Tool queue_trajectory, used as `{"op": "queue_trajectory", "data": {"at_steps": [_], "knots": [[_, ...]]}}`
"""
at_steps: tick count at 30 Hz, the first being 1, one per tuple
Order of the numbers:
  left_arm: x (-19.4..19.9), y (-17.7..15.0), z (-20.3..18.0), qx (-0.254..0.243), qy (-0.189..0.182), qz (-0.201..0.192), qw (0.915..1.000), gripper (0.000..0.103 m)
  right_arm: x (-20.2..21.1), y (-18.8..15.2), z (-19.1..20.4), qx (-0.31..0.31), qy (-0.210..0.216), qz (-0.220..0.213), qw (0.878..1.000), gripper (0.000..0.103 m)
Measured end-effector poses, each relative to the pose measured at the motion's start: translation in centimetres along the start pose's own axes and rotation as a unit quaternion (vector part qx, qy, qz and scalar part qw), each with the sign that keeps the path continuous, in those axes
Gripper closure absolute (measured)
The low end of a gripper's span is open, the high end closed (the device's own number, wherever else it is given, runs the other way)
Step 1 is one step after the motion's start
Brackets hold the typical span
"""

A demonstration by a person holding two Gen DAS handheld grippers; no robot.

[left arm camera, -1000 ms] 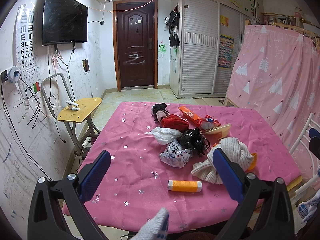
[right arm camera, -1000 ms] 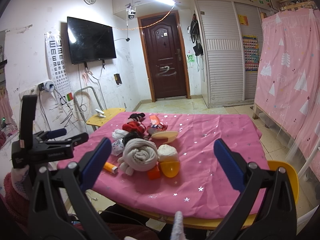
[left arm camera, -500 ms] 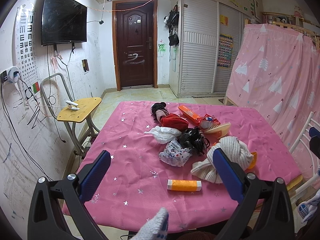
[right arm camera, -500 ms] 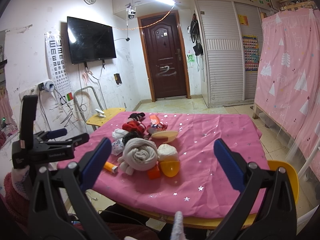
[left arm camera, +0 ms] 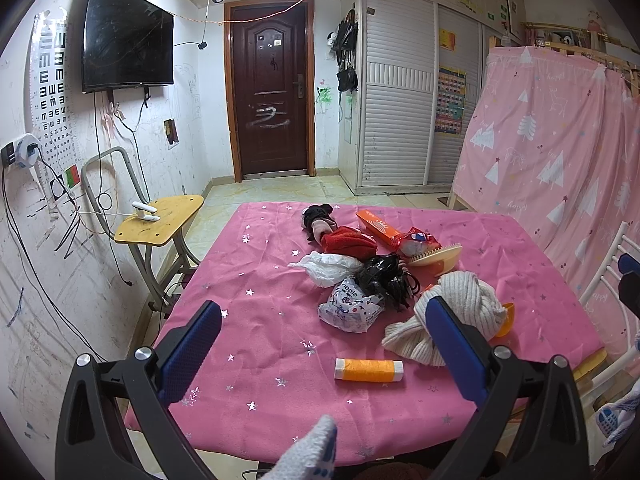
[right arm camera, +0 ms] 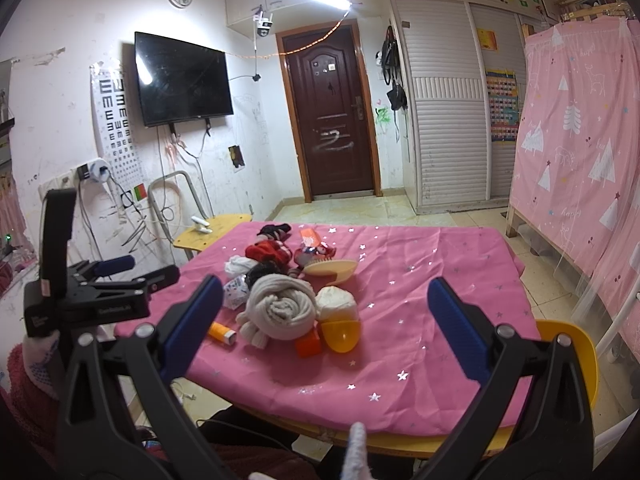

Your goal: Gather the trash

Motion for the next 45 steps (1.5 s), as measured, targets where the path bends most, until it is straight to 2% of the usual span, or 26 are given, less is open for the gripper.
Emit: {"op": "queue_trajectory", "data": {"at_steps": [8,15,31,32,34,40,44,45], "knots": [[-0.2,-0.6,-0.5,-0.004,-0.003,0.006,1.0000,0.009,-0.3,-0.4,0.0,-0.003,0.002,0.006,1.000,0.004],[-1.6,-2.0,-1.4,-0.027,-0.037,0.036,0.9983,0.009,-1.7,-1.7,-0.8,-0.012,0.017,0.036,0.999,0.004],[-4.9,-5.3,-4.3,-0.095,-0.095,0.092,0.9867,0.010,-7.7,-3.1,1.8,0.011,0.106,0.107,0.989,0.005],[-5.3,-5.4,-4.6,-0.100,-0.094,0.096,0.9859,0.013,-8.2,-3.1,1.9,0.014,0.108,0.111,0.988,0.005],[-5.8,-5.4,-4.9,-0.106,-0.096,0.104,0.9843,0.025,-9.0,-3.1,2.1,0.017,0.111,0.119,0.987,0.005],[-7.4,-5.9,-5.7,-0.119,-0.099,0.126,0.9799,0.033,-10.7,-2.9,2.0,0.020,0.111,0.135,0.984,0.005],[-7.5,-6.1,-6.1,-0.134,-0.091,0.120,0.9795,0.039,-11.7,-3.0,1.7,0.022,0.112,0.146,0.983,0.005],[-7.5,-6.1,-6.1,-0.134,-0.091,0.120,0.9795,0.044,-11.8,-3.1,1.7,0.022,0.113,0.149,0.982,0.005]]}}
Point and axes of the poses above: each gripper's, at about its wrist camera, not at the fingertips, and x roughly against the way its jaws point, z to its left, y to its top, the point moved 5 cm from there along -x, roughly the way its jaws point, and after that the axes turned 15 degrees about y, right-handed, at the moved point
